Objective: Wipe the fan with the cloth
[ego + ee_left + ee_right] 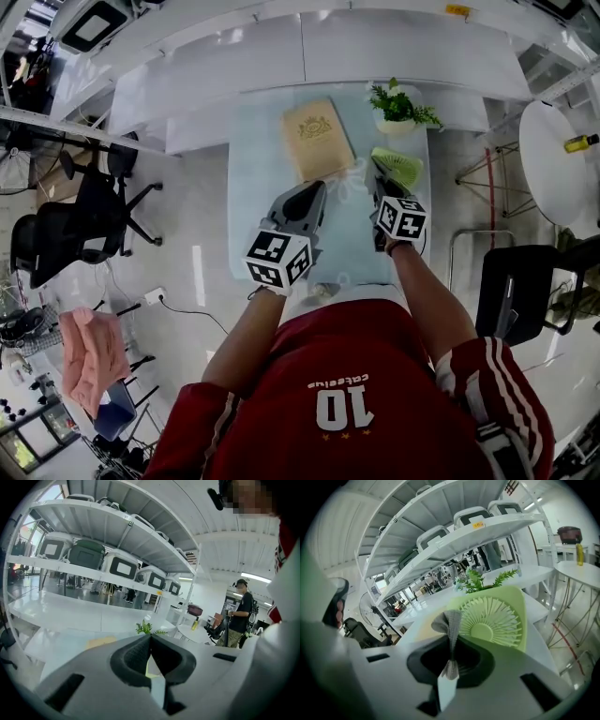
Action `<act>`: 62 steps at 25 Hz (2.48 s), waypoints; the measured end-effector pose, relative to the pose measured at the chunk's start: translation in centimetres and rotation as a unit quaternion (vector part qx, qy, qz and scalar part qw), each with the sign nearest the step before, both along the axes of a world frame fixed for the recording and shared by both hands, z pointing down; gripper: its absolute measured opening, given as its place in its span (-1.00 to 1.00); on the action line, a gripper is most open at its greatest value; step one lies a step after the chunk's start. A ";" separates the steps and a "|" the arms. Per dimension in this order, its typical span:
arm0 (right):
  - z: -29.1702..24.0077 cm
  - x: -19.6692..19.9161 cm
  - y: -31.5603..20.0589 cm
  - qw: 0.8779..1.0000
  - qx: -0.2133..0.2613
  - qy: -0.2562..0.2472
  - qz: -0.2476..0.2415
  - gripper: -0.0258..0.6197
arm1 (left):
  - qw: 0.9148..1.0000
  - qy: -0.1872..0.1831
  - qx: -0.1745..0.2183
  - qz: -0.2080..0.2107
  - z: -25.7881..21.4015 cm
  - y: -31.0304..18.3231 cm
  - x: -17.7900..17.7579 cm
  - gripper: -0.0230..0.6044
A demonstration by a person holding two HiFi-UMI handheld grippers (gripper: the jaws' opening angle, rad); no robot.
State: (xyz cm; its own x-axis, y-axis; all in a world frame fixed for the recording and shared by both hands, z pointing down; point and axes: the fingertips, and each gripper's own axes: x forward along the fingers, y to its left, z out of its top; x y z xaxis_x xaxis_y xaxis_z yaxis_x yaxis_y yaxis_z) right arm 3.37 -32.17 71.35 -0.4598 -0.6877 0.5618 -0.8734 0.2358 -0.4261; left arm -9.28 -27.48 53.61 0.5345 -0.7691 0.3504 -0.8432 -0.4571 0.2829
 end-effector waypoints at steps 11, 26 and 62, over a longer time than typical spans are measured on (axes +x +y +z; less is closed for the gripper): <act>0.7 1.0 -0.5 1.000 -0.001 0.004 0.027 -0.86 | 1.000 0.000 0.000 0.004 -0.2 -0.3 0.2 -0.92; 0.5 4.8 0.6 0.997 0.000 0.011 0.072 -0.86 | 0.999 0.004 -0.002 0.032 0.2 -0.1 2.3 -0.92; 0.1 10.4 5.9 0.990 -0.004 0.040 0.133 -0.86 | 0.998 0.006 -0.002 0.062 0.0 4.5 3.3 -0.92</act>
State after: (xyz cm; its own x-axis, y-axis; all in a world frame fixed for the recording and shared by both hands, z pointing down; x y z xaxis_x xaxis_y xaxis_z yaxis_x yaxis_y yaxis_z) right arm 13.77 -26.25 71.48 -0.2167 -0.7733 0.5959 -0.9354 -0.0103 -0.3536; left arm -6.02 -22.98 53.61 0.6298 -0.6954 0.3462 -0.7767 -0.5565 0.2951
